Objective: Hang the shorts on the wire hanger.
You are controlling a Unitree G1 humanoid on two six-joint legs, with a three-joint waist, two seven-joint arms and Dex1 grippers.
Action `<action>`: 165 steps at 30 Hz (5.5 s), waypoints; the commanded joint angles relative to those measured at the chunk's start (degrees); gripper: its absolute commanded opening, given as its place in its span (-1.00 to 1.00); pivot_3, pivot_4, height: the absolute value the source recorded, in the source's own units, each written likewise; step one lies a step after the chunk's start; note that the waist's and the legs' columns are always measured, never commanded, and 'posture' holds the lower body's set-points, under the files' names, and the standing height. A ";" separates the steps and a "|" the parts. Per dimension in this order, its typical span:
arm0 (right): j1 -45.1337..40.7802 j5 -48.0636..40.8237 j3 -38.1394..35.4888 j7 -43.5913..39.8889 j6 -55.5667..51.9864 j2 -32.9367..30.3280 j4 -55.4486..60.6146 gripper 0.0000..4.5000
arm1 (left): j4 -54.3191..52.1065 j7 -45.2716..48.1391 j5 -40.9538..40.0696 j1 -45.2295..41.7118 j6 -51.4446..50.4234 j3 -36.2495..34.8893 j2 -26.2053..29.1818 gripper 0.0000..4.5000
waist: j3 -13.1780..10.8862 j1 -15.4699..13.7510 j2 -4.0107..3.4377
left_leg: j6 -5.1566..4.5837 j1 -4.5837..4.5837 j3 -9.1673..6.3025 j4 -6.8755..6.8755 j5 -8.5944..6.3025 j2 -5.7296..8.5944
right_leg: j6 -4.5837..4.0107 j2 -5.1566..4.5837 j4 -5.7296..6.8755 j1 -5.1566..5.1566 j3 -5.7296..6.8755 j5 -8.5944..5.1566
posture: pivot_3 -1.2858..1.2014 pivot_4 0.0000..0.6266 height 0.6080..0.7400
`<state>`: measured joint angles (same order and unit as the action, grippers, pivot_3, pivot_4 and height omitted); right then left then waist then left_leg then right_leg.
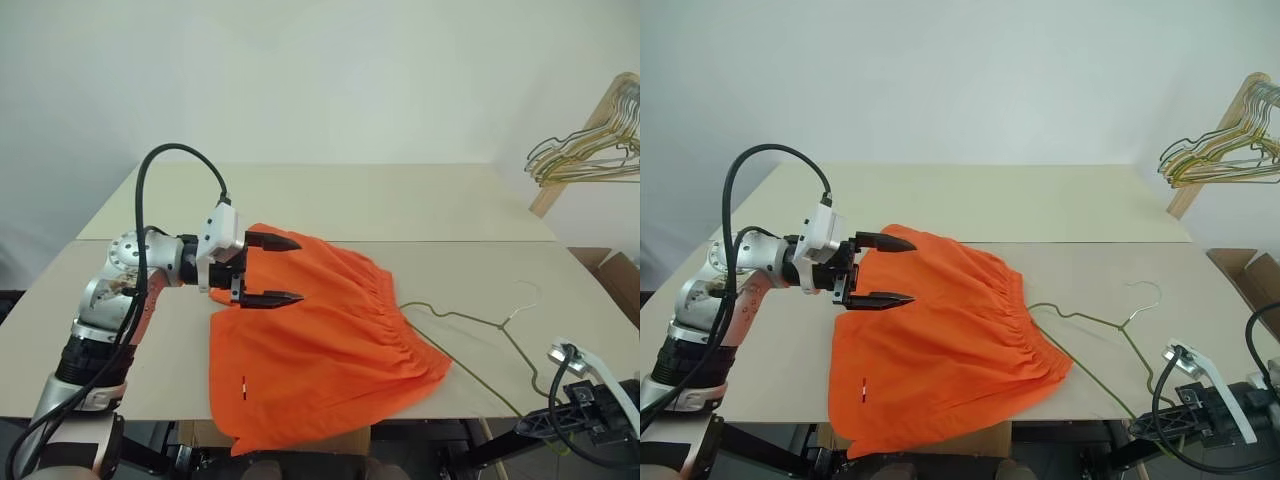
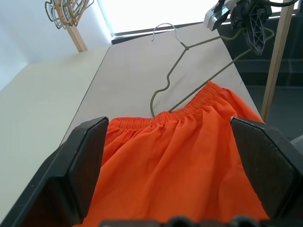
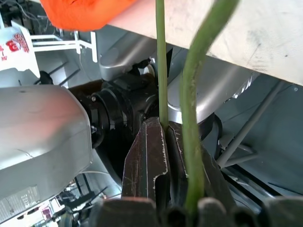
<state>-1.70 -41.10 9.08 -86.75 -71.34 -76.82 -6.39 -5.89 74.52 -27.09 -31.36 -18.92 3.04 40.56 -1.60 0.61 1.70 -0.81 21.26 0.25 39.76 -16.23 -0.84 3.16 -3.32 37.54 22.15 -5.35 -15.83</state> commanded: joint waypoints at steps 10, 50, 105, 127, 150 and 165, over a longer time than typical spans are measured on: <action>-3.67 0.41 3.78 -5.75 6.26 -2.99 -1.39 -1.00 | -0.28 -1.94 0.25 0.34 1.96 -3.00 0.99 0.98 | 0.02 -0.50 -0.05 | 0.00 0.00 -0.02 0.00 0.00 -0.01 | -0.01 0.00 -0.01 0.01 0.02 0.00 | 0.09 -1.00 1.00; -17.96 2.80 5.33 5.14 -2.29 21.37 -6.86 -1.00 | -1.87 -2.36 0.05 0.12 1.38 -2.90 3.65 0.98 | 0.04 -3.74 -0.04 | 0.01 0.10 0.07 0.03 0.00 0.01 | -0.07 0.04 0.02 0.02 0.24 0.04 | 0.14 -1.00 1.00; -32.69 10.78 4.74 13.82 -1.86 36.96 -21.41 -1.00 | -4.08 -2.05 -0.20 1.98 1.15 -2.62 4.34 0.98 | 0.32 -3.41 0.40 | 0.11 -0.04 -0.06 0.02 0.07 -0.10 | -0.25 0.18 0.11 -0.07 0.39 0.15 | 0.16 -1.00 1.00; -20.23 17.39 -3.96 31.92 17.99 28.59 27.16 -1.00 | 13.70 3.05 4.51 -13.35 8.96 -1.36 2.97 0.98 | 0.13 -2.82 0.10 | 0.11 0.51 -0.17 0.01 0.07 -0.05 | -0.21 0.11 -0.10 0.24 0.57 0.13 | 0.07 -1.00 1.00; -27.24 23.91 5.35 28.55 20.52 20.35 35.09 -1.00 | 40.76 16.79 18.54 -30.39 33.94 18.05 -3.46 0.98 | 0.06 0.26 0.00 | 0.09 0.79 -0.21 0.06 0.06 -0.08 | -0.20 0.10 -0.39 0.30 0.67 0.12 | 0.01 -1.00 1.00; -29.65 23.74 5.46 28.61 16.74 19.68 37.01 -1.00 | 41.09 17.57 22.81 -28.94 36.26 17.02 -4.86 -0.86 | 0.06 0.31 -0.01 | 0.08 0.88 -0.21 0.08 0.06 -0.09 | -0.20 0.09 -0.34 0.43 0.66 0.12 | 0.01 -1.00 1.00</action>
<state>-29.92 -16.84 15.33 -58.24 -53.94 -56.79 28.68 35.68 92.19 -4.11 -59.85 17.19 22.05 35.71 -1.54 0.92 1.69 -0.72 22.14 0.03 39.84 -16.17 -0.94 2.95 -3.23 37.20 22.58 -4.69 -15.71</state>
